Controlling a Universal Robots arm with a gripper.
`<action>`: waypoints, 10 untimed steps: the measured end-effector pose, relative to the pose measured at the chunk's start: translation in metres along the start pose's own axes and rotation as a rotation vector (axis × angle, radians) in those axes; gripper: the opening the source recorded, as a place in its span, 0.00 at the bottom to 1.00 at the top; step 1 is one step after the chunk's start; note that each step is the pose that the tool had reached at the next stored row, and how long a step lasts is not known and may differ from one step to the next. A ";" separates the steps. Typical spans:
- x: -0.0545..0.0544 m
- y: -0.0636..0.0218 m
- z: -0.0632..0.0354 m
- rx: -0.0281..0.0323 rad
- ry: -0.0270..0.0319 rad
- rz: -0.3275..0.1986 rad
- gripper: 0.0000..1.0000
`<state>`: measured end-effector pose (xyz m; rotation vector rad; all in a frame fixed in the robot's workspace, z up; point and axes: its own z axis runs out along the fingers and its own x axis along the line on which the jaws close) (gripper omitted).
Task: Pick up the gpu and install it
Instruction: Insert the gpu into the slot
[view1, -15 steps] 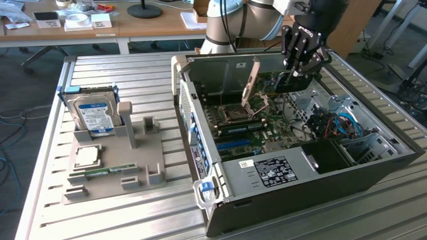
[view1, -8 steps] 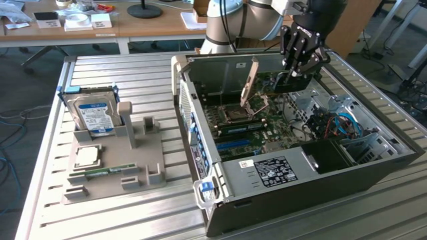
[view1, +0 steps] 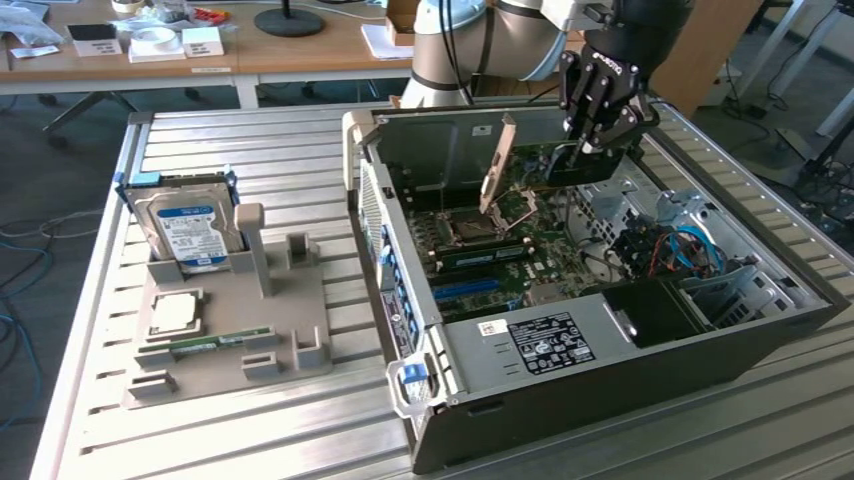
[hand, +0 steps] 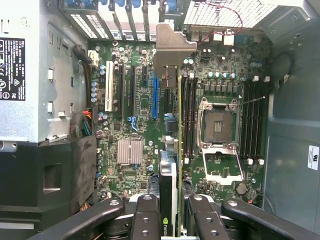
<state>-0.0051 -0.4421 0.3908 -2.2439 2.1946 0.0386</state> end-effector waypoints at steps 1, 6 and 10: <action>0.000 0.0000 0.0000 0.0000 0.0000 0.000 0.26; 0.000 0.0001 0.0001 0.0000 -0.0001 0.000 0.26; 0.001 0.0002 0.0001 0.0000 0.0000 0.000 0.26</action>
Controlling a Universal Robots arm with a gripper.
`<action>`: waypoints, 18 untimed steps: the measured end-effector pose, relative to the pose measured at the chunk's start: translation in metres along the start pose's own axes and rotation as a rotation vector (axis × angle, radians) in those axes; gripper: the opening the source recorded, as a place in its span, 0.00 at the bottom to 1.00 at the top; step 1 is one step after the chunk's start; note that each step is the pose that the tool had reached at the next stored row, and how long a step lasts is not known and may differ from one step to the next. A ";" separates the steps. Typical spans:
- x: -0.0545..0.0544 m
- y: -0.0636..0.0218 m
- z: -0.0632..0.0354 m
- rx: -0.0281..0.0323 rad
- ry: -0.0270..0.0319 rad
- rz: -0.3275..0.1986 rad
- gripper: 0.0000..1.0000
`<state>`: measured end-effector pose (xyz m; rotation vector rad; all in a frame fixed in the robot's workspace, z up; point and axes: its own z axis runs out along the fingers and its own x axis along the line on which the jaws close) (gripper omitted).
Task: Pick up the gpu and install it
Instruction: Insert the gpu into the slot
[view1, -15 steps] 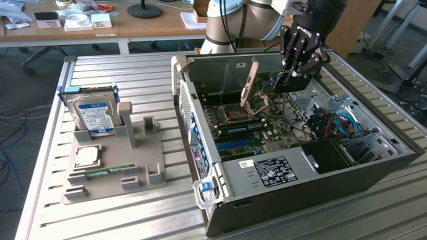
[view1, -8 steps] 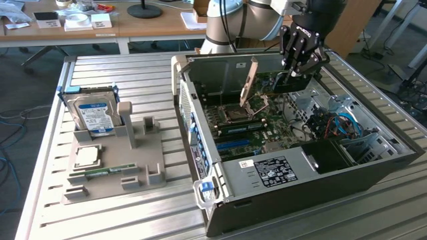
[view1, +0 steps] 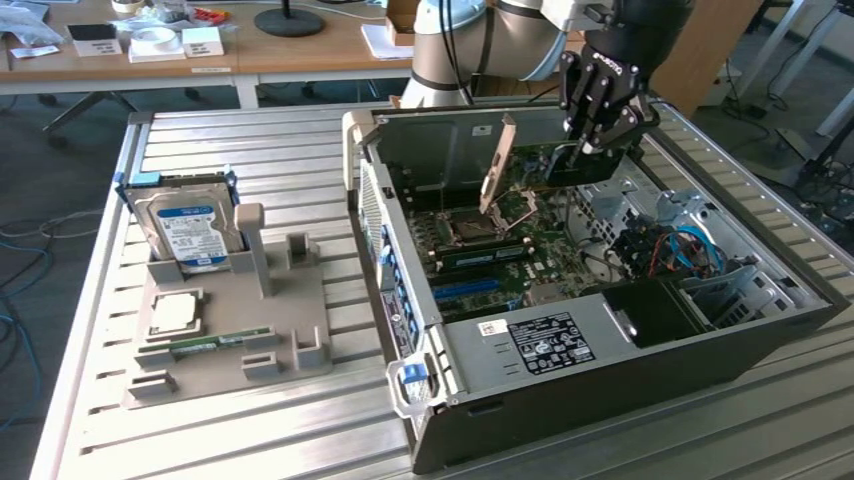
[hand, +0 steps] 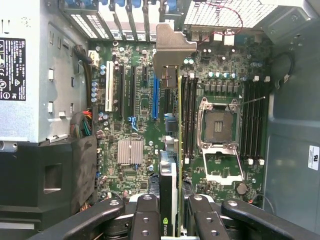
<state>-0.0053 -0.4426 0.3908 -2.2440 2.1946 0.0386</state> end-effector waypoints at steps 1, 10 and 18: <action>0.000 0.0005 0.0001 0.0000 0.0001 0.001 0.26; 0.000 0.0038 0.0047 0.0045 -0.0002 0.017 0.26; 0.000 0.0058 0.0113 0.0117 -0.0007 0.053 0.26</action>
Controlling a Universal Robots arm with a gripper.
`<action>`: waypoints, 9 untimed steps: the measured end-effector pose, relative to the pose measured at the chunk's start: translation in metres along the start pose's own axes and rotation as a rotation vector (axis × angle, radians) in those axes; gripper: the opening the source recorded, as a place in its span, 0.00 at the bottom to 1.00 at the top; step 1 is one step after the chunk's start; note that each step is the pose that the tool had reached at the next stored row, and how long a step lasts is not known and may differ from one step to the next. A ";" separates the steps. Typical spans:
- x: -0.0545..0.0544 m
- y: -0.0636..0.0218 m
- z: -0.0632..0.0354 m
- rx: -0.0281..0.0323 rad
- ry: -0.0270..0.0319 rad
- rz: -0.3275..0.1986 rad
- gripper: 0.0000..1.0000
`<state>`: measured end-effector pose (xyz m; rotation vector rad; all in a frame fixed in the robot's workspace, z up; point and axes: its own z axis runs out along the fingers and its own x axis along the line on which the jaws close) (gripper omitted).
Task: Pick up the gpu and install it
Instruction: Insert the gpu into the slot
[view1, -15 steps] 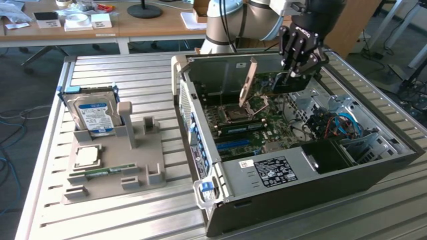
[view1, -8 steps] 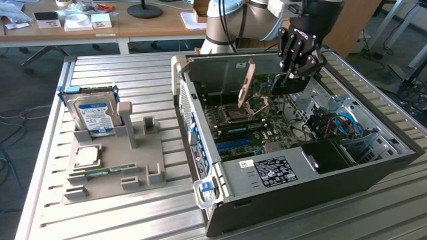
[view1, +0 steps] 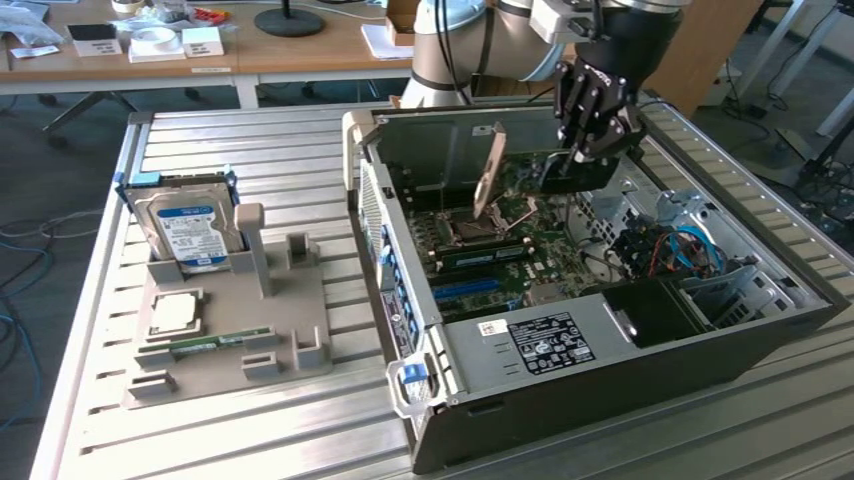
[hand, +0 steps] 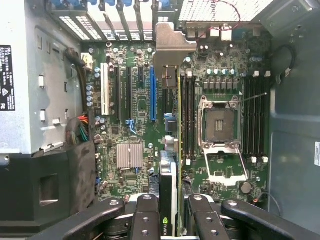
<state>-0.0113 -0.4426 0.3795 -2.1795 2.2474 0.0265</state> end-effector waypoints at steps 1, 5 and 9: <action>0.000 0.0001 0.0004 0.0002 0.0001 0.004 0.26; 0.000 0.0001 0.0004 0.0002 0.0002 0.005 0.26; 0.000 0.0001 0.0005 0.0003 0.0001 0.005 0.26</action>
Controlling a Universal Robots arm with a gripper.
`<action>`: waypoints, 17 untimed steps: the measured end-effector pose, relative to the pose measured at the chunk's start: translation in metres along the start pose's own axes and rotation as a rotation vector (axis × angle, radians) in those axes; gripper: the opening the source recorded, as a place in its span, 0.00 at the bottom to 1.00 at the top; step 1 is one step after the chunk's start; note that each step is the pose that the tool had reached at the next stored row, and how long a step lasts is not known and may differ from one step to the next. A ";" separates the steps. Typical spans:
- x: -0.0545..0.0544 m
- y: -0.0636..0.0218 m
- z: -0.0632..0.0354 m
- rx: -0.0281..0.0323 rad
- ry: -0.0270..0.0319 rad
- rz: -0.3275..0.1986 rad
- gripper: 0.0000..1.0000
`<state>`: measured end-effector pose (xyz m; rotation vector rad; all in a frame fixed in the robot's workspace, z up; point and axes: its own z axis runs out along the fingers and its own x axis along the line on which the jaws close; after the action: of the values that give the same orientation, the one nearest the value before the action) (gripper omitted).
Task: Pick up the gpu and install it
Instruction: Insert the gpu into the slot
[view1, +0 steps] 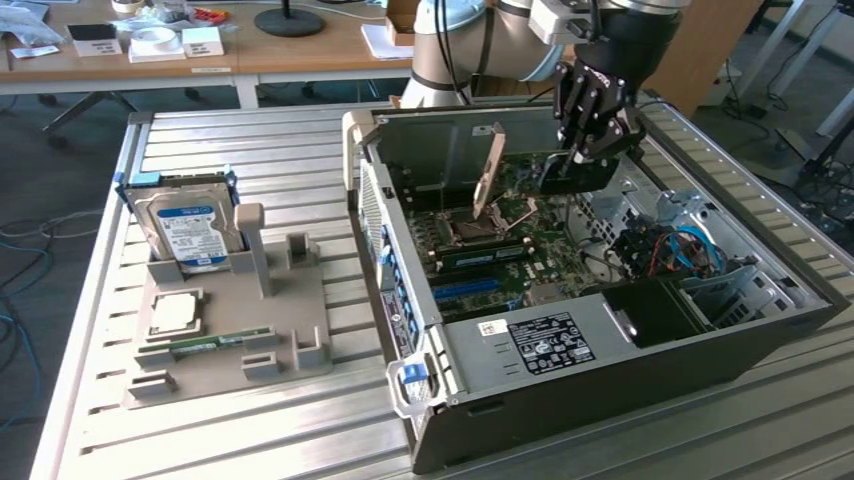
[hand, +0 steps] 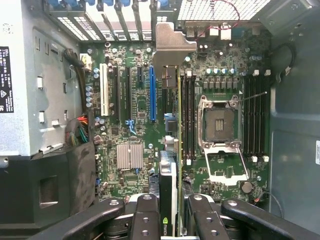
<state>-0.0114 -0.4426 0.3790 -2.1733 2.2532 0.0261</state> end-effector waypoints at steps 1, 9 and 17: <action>0.000 0.0000 0.0004 0.0001 -0.0002 0.000 0.26; 0.000 0.0002 0.0129 0.0000 0.0000 0.000 0.26; 0.000 0.0008 0.0188 0.0000 0.0001 0.000 0.26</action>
<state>-0.0123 -0.4426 0.3602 -2.1734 2.2533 0.0260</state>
